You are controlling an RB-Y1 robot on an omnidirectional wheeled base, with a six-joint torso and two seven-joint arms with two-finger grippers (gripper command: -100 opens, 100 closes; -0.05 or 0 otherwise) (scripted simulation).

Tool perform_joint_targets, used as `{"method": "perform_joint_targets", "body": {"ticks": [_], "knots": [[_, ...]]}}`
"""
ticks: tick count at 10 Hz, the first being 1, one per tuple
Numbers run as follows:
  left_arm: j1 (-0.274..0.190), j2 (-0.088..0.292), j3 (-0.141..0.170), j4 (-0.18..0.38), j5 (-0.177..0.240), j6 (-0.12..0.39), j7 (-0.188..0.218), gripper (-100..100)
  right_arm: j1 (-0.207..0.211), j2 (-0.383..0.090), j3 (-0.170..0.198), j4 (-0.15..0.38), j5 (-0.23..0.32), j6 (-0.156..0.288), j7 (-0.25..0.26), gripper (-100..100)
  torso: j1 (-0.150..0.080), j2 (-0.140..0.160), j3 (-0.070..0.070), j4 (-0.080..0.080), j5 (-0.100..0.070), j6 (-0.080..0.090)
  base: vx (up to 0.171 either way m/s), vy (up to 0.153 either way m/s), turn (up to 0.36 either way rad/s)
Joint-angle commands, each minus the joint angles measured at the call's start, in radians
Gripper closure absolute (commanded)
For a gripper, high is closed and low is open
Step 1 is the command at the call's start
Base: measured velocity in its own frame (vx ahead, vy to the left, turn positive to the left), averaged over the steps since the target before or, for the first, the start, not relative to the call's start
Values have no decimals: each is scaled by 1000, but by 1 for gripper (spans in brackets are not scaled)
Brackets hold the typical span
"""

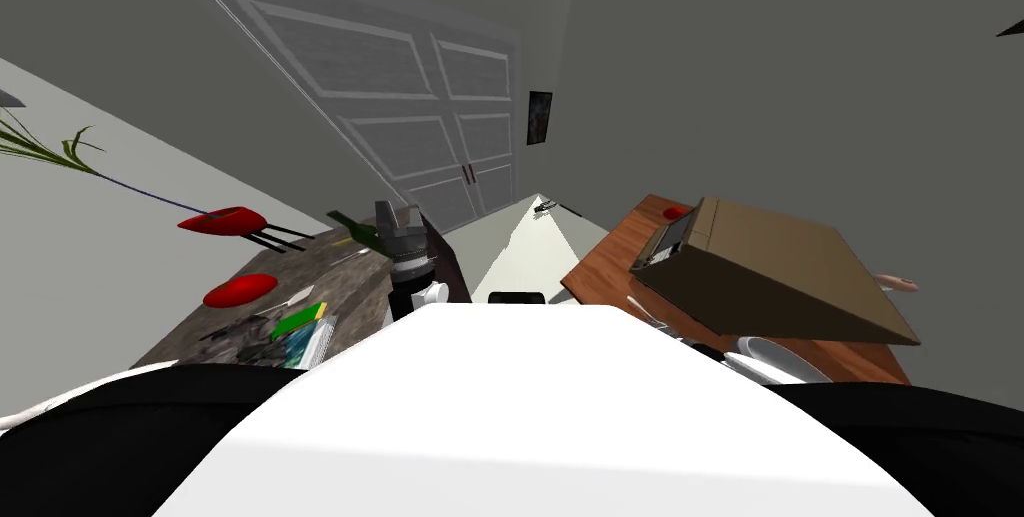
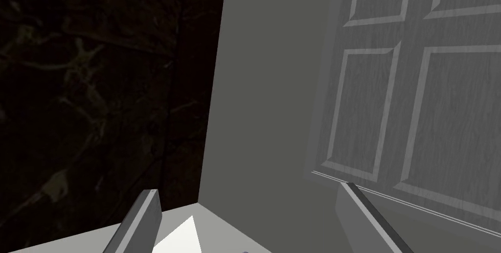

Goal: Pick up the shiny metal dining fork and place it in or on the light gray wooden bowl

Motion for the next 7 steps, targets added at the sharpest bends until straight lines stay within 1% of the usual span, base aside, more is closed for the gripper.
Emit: {"method": "perform_joint_targets", "body": {"ticks": [1,4,5,7], "knots": [[0,0,0,0,0,0,0,0,-2,-10,5,36,9,-16,8,-100,0,0,0,0,0,0,26,2,140],[0,0,0,0,0,0,0,0,4,-48,48,118,53,-34,29,-100,0,1,1,0,0,0,15,1,260],[0,0,0,0,0,0,0,0,4,-48,48,115,53,-34,29,-100,0,2,1,0,0,1,1,0,69],[0,0,0,0,0,0,0,0,8,-61,71,161,77,-46,41,-100,0,3,2,1,0,1,5,-6,181]]}}
